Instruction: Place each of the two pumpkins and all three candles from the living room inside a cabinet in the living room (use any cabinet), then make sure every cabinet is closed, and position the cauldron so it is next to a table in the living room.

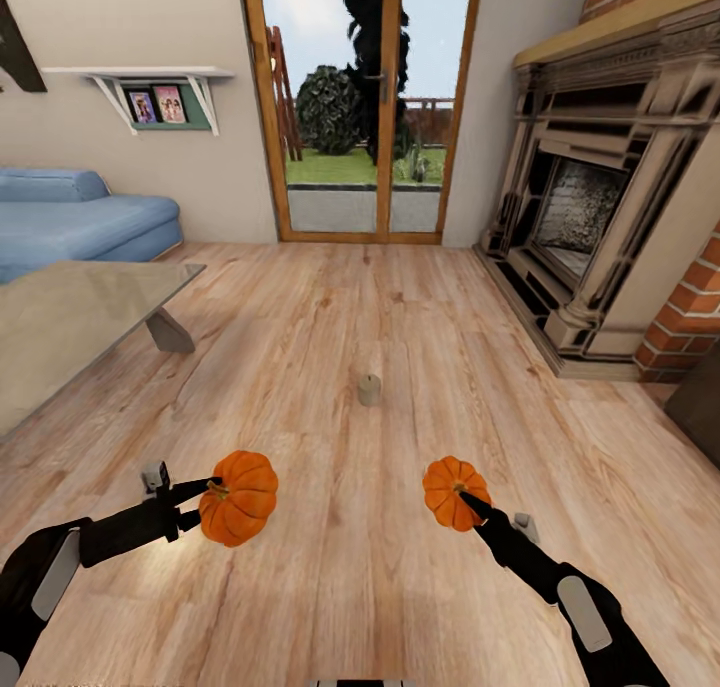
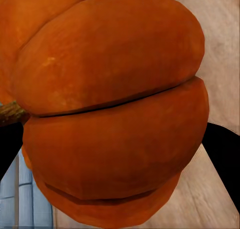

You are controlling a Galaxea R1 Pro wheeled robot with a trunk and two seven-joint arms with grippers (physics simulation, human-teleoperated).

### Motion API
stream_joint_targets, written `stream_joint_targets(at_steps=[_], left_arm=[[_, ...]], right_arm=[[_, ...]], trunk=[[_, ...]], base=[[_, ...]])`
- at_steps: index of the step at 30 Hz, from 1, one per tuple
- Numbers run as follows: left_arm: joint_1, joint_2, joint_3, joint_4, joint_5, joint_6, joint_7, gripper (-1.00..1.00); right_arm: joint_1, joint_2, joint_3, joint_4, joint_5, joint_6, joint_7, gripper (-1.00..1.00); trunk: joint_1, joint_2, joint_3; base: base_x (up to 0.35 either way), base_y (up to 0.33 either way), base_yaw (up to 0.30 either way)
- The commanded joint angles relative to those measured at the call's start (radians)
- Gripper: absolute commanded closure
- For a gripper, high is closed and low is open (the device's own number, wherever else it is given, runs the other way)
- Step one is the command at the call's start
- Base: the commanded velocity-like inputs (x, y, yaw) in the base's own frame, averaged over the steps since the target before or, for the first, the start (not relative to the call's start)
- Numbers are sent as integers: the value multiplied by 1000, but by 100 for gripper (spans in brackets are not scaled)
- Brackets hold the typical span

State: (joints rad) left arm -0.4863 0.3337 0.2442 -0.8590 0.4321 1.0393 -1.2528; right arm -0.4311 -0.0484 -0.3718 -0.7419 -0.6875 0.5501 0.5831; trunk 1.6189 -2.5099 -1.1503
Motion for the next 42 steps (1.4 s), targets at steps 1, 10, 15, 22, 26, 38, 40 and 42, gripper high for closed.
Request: stream_joint_targets(at_steps=[1, 10, 15, 22, 26, 38, 40, 42], left_arm=[[0, 0, 0, 0, -1, 0, 1, 100], [0, 1, -1, 0, -1, -2, 2, 100], [0, 1, -1, 0, -1, -2, 3, 100], [0, 2, -1, 0, -2, -2, 3, 100], [0, 2, -1, 0, -2, -2, 3, 100], [0, 0, -1, 0, -2, -5, 2, 100], [0, 1, -1, 0, -2, -5, 3, 100], [0, 1, -2, 0, -2, -5, 2, 100]], right_arm=[[0, 0, 0, 0, 0, 0, -2, 100], [0, 2, 0, -1, 1, -32, -3, 100], [0, 2, 1, -1, -1, -39, -3, 100], [0, 2, 1, -1, -1, -40, -3, 100], [0, 2, 1, -1, -1, -41, -3, 100], [0, 2, 1, 1, -3, -41, -3, 100], [0, 2, 1, 1, -2, -42, -2, 100], [0, 2, 1, 1, -2, -42, -2, 100]], trunk=[[0, 0, 3], [-4, 2, 25], [-7, 4, 37], [-10, 5, 55], [-12, 6, 65], [-13, 7, 64], [-13, 7, 61], [-13, 7, 58]], base=[[0, 0, 190], [0, 0, 190], [0, 0, 190], [0, 0, 190], [0, 0, 190], [-5, -4, 190], [-78, -131, 190], [-110, -211, 190]])
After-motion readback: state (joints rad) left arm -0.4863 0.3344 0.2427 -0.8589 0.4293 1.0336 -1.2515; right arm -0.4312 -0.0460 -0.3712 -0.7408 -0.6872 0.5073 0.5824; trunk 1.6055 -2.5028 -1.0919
